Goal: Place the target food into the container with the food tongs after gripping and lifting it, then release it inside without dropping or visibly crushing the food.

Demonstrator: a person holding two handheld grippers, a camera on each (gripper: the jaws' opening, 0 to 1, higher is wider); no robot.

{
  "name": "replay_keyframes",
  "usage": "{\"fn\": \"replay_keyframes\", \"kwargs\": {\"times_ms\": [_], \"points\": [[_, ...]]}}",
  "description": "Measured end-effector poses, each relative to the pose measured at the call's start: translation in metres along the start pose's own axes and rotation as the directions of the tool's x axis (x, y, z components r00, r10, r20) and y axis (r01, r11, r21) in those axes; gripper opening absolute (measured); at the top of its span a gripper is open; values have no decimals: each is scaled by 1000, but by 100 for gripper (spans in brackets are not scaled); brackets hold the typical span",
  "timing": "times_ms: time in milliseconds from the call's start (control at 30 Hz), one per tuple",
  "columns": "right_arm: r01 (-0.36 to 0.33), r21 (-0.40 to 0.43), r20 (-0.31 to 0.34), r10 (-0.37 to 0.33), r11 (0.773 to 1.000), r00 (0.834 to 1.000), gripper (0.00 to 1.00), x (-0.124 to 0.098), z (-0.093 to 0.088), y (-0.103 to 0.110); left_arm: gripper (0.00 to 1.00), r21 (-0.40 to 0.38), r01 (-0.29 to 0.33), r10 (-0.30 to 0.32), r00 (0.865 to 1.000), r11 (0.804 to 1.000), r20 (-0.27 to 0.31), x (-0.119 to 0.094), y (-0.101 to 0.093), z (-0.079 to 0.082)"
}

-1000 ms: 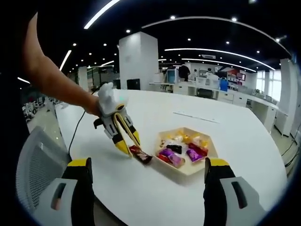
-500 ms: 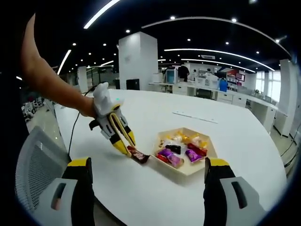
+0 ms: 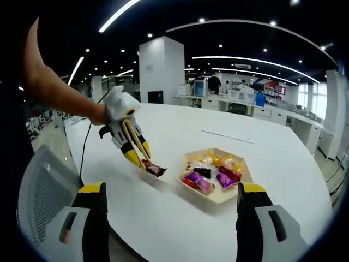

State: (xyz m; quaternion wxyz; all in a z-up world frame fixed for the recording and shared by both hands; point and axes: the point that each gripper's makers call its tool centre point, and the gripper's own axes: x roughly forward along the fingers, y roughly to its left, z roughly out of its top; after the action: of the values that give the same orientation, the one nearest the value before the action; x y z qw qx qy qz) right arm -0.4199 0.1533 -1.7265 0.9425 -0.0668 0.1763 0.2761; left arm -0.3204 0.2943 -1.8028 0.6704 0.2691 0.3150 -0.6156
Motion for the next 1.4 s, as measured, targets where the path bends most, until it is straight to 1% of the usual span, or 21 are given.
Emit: {"fn": "replay_keyframes", "kwargs": {"times_ms": [67, 167, 233, 333, 400, 467, 600, 700, 767, 1000, 1400], "points": [[0, -3, -2, 0, 1000, 1000, 97, 0, 0, 0, 20, 1, 6, -6, 1000, 1000, 3, -4, 1, 4], [0, -4, -1, 0, 1000, 1000, 98, 0, 0, 0, 20, 10, 1, -1, 1000, 1000, 12, -17, 10, 18], [0, -5, -1, 0, 1000, 1000, 98, 0, 0, 0, 20, 14, -5, 5, 1000, 1000, 13, -22, 14, 23], [4, -6, 2, -4, 1000, 1000, 98, -1, 1, 0, 20, 28, -28, 28, 1000, 999, 11, -36, 28, 33], [5, -4, 1, -5, 1000, 1000, 98, -1, 0, -1, 20, 22, -38, 38, 999, 999, 18, -45, 35, 40], [5, -2, 3, -5, 1000, 1000, 98, -1, 1, 0, 20, 18, -38, 37, 999, 999, 22, -55, 40, 49], [1, -1, 7, -1, 1000, 1000, 98, -1, 2, 0, 20, 37, -39, 39, 999, 999, 2, -69, 45, 60], [0, -1, 7, 0, 1000, 1000, 98, -1, 1, 0, 19, 45, -50, 49, 999, 998, 21, -80, 49, 72], [2, -2, 6, -2, 1000, 1000, 98, -1, 2, 0, 19, 44, -57, 56, 998, 997, 24, -84, 51, 77], [-7, -3, 8, 7, 1000, 1000, 98, -1, 1, 1, 19, 50, -67, 66, 997, 996, 29, -89, 52, 83], [-5, -5, 14, 6, 1000, 1000, 98, -1, 2, 1, 20, 47, -75, 74, 997, 996, 31, -90, 53, 85]]}}
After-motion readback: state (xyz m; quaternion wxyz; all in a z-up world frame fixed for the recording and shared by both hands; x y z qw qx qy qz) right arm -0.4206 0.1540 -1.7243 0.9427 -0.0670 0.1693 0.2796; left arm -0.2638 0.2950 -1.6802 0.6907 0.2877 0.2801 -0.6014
